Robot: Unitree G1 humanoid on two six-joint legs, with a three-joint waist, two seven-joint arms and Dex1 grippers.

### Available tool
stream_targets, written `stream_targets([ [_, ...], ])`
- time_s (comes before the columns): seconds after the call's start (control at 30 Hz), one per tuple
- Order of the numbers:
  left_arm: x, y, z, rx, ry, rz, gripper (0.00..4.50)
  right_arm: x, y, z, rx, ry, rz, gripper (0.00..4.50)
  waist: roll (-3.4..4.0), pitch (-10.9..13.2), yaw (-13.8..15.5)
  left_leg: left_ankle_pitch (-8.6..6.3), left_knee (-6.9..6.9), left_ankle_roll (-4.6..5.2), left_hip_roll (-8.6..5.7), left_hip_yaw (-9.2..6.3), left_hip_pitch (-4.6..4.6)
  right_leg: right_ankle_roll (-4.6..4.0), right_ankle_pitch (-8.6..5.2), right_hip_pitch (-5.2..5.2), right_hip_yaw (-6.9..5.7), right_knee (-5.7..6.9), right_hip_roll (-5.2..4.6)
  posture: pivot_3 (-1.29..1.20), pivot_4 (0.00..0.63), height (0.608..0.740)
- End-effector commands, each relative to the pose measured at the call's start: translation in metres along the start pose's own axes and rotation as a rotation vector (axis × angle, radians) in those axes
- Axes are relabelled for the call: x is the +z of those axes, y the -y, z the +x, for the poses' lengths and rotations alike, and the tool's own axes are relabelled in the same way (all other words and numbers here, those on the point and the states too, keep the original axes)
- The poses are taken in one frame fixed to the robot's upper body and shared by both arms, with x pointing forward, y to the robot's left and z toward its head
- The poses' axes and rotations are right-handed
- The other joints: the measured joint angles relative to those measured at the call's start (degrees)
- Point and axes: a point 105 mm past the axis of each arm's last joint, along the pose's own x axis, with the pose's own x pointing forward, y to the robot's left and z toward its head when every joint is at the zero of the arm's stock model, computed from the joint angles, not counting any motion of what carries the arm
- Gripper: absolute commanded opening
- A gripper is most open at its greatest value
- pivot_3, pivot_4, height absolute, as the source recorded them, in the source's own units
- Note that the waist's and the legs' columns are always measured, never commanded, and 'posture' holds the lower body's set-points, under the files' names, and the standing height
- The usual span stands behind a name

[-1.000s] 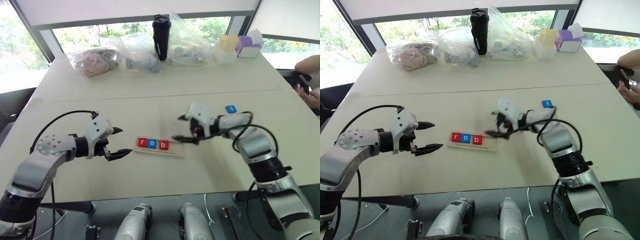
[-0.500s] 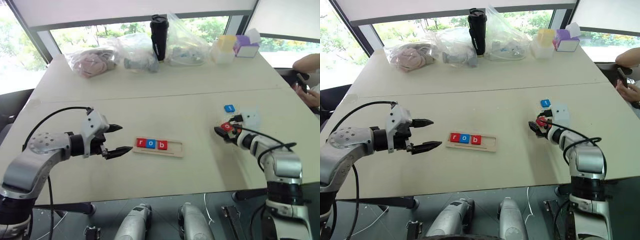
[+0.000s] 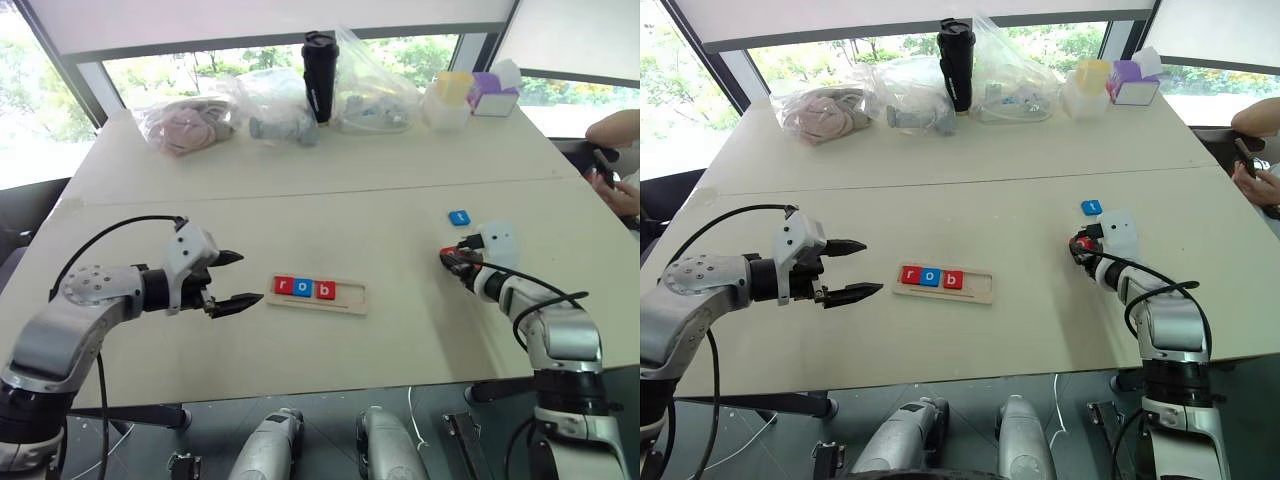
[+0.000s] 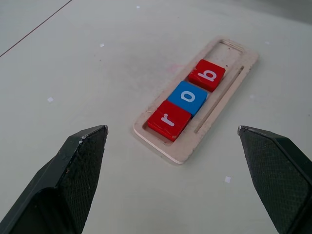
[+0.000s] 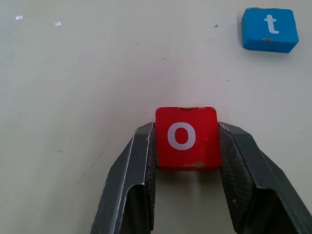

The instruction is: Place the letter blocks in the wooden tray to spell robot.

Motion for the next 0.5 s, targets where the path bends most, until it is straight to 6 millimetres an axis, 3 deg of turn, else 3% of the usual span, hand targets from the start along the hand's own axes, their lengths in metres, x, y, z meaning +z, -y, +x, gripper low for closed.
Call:
stream_targets([
  [0.03,0.007,-0.001,0.001,0.001,0.021,0.035,4.5,0.025,-0.008,-0.012,-0.019,0.089,-0.055,1.18,0.0,0.0,0.02,0.0,0.01,0.0,0.0,0.0,0.0,-0.01,-0.01,0.0,0.0,0.0,0.0,0.0,0.15,0.74],
  [0.13,0.008,-0.001,0.002,-0.011,0.02,0.039,4.5,0.034,-0.036,-0.032,0.02,0.12,-0.03,1.18,0.01,0.0,0.01,0.0,0.0,-0.01,0.01,-0.01,-0.02,-0.08,-0.05,-0.04,0.0,0.01,0.0,0.0,0.15,0.74],
  [0.33,0.007,-0.006,0.005,-0.027,0.014,0.043,4.5,0.019,-0.065,-0.056,-0.116,0.036,0.242,1.18,0.01,-0.01,0.11,-0.01,-0.05,-0.01,0.03,-0.07,-0.04,-0.13,-0.09,-0.11,0.01,0.03,0.03,0.0,0.15,0.74],
  [0.5,0.008,-0.009,0.011,-0.047,0.009,0.06,4.5,0.003,-0.095,-0.065,-0.071,-0.068,0.234,1.18,0.02,-0.01,0.18,-0.02,-0.05,-0.03,0.01,-0.07,-0.04,-0.14,-0.1,-0.12,-0.01,-0.03,0.02,0.0,0.15,0.74],
])
